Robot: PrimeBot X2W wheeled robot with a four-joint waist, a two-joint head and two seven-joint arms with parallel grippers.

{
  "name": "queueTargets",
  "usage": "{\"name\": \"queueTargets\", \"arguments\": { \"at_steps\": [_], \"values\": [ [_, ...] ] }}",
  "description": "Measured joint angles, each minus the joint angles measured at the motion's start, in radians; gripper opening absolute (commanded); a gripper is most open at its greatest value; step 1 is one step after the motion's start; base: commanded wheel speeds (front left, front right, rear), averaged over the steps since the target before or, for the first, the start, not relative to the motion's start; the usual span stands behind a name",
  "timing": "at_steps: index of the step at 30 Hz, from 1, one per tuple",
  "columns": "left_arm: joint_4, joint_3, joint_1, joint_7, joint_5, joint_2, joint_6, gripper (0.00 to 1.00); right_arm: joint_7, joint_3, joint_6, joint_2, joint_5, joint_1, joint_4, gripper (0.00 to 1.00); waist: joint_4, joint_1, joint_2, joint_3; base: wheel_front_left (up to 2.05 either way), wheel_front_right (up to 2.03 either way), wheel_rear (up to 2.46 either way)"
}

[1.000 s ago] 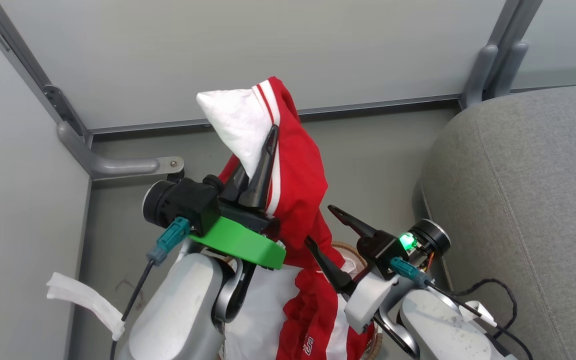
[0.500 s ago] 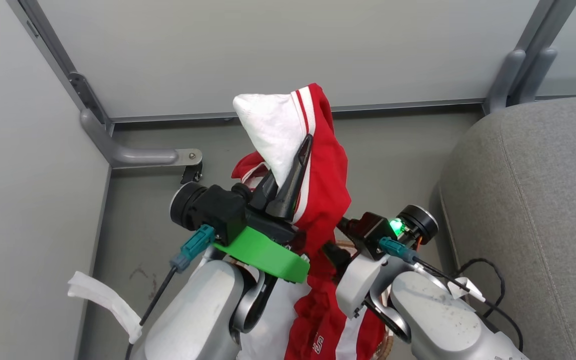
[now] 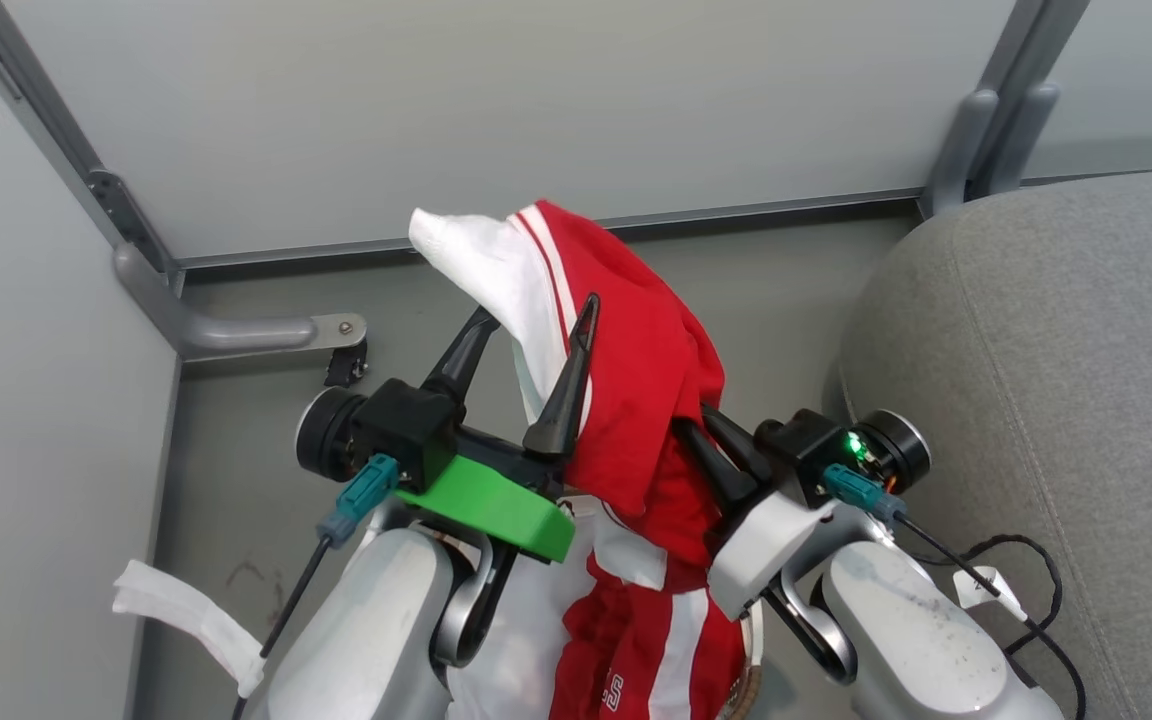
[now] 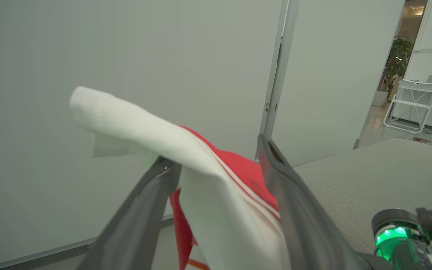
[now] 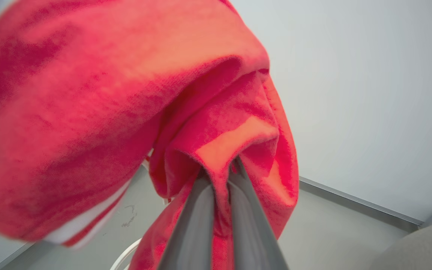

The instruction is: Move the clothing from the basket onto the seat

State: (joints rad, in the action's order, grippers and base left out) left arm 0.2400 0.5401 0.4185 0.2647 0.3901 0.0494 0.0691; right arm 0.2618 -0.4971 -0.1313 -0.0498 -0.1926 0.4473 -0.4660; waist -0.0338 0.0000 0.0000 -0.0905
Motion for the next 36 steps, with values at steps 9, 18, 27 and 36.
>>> {"name": "queueTargets", "arguments": {
  "at_steps": [9,18,27,36],
  "values": [
    [0.059,-0.083,-0.069,0.000,-0.045,0.000,0.020,1.00,0.000,0.108,0.000,0.001,0.015,-0.106,0.108,0.00,0.108,0.0000,0.0000,0.010,0.00,0.00,0.00],
    [0.074,-0.120,-0.110,0.000,-0.075,-0.001,0.037,1.00,0.000,0.190,0.000,0.000,0.033,-0.167,0.196,0.00,0.264,0.0000,0.0001,0.014,0.00,0.00,0.00],
    [0.068,-0.129,-0.131,0.000,-0.085,-0.001,0.044,1.00,0.000,0.245,0.000,0.000,0.030,-0.189,0.262,0.00,0.426,0.0000,0.0000,0.011,0.00,0.00,0.00],
    [0.081,-0.116,-0.130,0.000,-0.095,-0.002,0.046,1.00,0.000,0.338,0.000,-0.011,0.055,-0.177,0.321,0.00,0.541,0.0000,0.0001,-0.019,0.00,0.00,0.00]
  ]
}}
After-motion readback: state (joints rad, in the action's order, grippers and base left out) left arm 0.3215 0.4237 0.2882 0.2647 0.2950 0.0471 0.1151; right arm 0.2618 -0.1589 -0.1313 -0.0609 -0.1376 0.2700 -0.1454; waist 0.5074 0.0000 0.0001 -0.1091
